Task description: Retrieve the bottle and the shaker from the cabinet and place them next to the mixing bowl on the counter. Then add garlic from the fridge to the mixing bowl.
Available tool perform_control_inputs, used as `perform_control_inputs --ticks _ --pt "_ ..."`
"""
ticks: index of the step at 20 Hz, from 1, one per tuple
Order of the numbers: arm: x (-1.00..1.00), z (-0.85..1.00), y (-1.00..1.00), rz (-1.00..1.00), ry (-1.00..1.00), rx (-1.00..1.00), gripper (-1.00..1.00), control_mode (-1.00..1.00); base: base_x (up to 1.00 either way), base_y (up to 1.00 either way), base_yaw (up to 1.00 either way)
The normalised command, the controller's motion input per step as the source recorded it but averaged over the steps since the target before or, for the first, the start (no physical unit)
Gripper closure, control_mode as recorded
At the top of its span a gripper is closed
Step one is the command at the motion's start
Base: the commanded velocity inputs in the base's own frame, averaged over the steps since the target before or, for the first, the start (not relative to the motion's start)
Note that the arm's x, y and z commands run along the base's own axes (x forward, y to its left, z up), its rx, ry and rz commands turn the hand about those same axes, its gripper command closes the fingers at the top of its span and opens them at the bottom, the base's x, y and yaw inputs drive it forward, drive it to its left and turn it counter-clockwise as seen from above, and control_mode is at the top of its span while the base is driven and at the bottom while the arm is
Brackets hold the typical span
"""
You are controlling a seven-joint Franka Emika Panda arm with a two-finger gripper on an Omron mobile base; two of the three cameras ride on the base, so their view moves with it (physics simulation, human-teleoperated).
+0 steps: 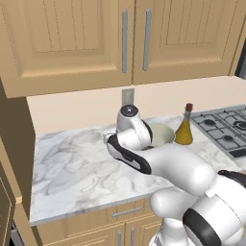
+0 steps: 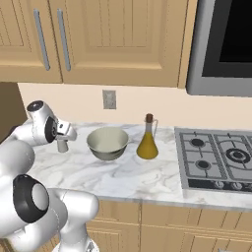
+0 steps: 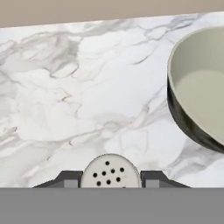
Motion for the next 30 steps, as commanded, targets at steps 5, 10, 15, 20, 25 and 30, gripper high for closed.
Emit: perform_control_inputs --ticks 5,10,15,20,25,30 --pt "0.22 -0.2 0.0 -0.08 0.0 0.05 1.0 -1.0 0.0 0.0 0.0" --pt "0.31 -0.29 0.0 -0.05 0.0 0.01 1.0 -1.0 0.0 0.0 0.0" --pt "0.16 -0.07 0.0 -0.04 0.0 0.0 1.0 -1.0 0.0 0.0 0.0" --pt "0.01 -0.11 0.0 -0.05 0.0 0.0 1.0 -1.0 0.0 0.0 0.0" --pt "0.0 0.0 0.0 -0.01 0.0 0.0 1.0 -1.0 0.0 0.0 0.0" --pt "0.0 0.0 0.0 0.0 0.0 0.0 -1.0 -1.0 0.0 0.0 0.0"
